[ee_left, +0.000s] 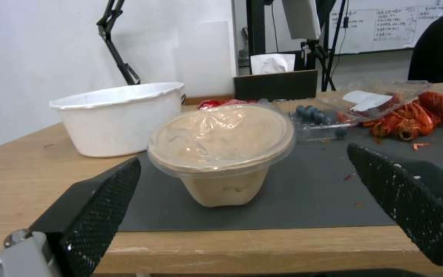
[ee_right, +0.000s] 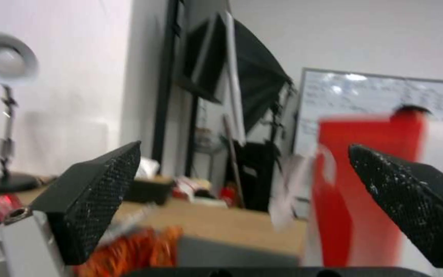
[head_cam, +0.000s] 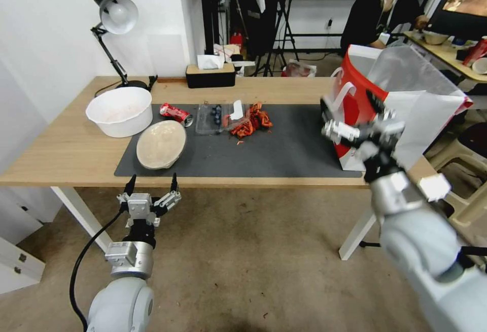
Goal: Pick up the trash from the table and place it into the takeout bag.
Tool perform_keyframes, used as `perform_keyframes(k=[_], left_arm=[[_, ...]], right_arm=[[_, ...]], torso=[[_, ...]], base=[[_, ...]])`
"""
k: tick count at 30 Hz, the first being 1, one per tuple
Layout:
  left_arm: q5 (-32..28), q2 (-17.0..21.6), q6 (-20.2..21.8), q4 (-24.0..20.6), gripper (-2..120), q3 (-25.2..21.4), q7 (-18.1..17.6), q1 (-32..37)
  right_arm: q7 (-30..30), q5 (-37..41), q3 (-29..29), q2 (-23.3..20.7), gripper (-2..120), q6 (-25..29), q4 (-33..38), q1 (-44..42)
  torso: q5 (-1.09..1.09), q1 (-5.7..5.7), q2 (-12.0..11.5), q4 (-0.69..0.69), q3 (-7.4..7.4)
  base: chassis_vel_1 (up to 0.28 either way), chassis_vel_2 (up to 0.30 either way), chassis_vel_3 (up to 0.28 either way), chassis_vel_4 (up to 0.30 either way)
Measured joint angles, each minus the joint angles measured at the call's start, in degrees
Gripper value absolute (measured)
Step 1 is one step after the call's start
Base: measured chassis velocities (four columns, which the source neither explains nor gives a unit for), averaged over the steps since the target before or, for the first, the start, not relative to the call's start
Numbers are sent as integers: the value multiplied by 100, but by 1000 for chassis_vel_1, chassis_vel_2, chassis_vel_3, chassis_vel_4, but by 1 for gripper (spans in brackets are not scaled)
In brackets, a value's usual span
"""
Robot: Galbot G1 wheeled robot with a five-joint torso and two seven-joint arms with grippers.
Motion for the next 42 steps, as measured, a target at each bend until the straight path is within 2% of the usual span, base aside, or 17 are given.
perform_keyframes(k=[4, 12, 20, 30, 38, 40, 42], left_arm=[[-8, 11, -17, 19, 100, -13, -6, -4], [-11, 14, -45, 46, 100, 10, -17, -6], [-1, 13, -52, 49, 100, 55, -18, -3], [42, 62, -85, 88, 100, 96, -10, -25], [671, 295, -662, 444, 100, -61, 192, -206], [956, 425, -854, 564, 100, -185, 276, -307], [1076, 498, -898, 625, 100, -222, 325, -380]], right_arm=[[295, -252, 22, 262, 100, 168, -117, -512], [438, -260, -120, 564, 100, 566, -504, -1046], [487, -194, -297, 702, 100, 817, -901, -1187], [494, -221, -380, 745, 100, 862, -973, -1203], [501, -230, -434, 728, 100, 851, -938, -1112], [498, -224, -524, 696, 100, 824, -953, -995], [498, -220, -536, 691, 100, 818, -954, -983]], torso=[[-3, 0, 0, 1, 0], [-1, 0, 0, 0, 0], [-1, 0, 0, 1, 0], [-1, 0, 0, 1, 0], [-2, 0, 0, -2, 1], [0, 0, 0, 5, 0], [-1, 0, -1, 3, 0]], base=[[0, 0, 0, 0], [0, 0, 0, 0], [0, 0, 0, 0], [0, 0, 0, 0], [0, 0, 0, 0], [0, 0, 0, 0], [0, 0, 0, 0]])
